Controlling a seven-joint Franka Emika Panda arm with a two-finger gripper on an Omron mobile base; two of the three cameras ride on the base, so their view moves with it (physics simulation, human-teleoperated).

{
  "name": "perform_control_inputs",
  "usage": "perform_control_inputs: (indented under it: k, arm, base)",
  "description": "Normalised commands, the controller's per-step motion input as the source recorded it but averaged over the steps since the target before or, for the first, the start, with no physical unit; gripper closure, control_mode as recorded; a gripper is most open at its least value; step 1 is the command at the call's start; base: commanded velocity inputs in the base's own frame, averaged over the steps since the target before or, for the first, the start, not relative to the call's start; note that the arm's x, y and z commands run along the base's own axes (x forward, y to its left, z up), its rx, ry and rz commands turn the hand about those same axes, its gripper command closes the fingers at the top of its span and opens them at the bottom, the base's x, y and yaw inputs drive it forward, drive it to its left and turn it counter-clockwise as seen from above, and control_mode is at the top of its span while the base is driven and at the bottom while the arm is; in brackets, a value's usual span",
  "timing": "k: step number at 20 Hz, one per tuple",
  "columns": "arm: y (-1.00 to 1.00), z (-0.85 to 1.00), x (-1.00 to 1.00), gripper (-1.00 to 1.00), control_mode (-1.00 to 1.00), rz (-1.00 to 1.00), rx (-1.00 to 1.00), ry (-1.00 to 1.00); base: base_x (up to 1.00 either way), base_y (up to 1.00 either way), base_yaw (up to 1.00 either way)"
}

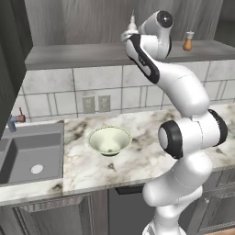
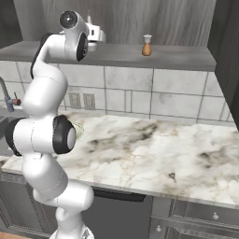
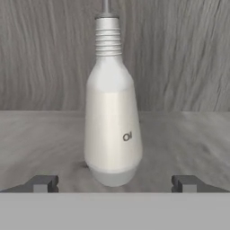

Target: Retrieve the bottle and the shaker from the cabinet and place them next to the mixing bowl on the counter. Then add garlic from the fridge to the mixing bowl.

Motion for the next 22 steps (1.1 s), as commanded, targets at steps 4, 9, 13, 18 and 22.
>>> perform_control_inputs:
  k: [4,9,13,18,22]
  arm:
    - [0.00,0.00,0.11,-1.00,-1.00,0.00,0.00,0.00]
    - [0.00,-0.07,0.08,-1.00,-1.00,0.00,0.00,0.00]
    - [0.01,-0.11,0.02,-1.00,-1.00,0.00,0.00,0.00]
    - [0.01,-0.01,0.07,-1.00,-1.00,0.00,0.00,0.00]
    - [0.00,0.00,0.20,-1.00,-1.00,0.00,0.00,0.01]
  base:
    - [0.00,0.00,0.00]
    - [0.00,0.00,0.00]
    - [0.00,0.00,0.00]
    - [0.00,0.00,0.00]
    - [0.00,0.00,0.00]
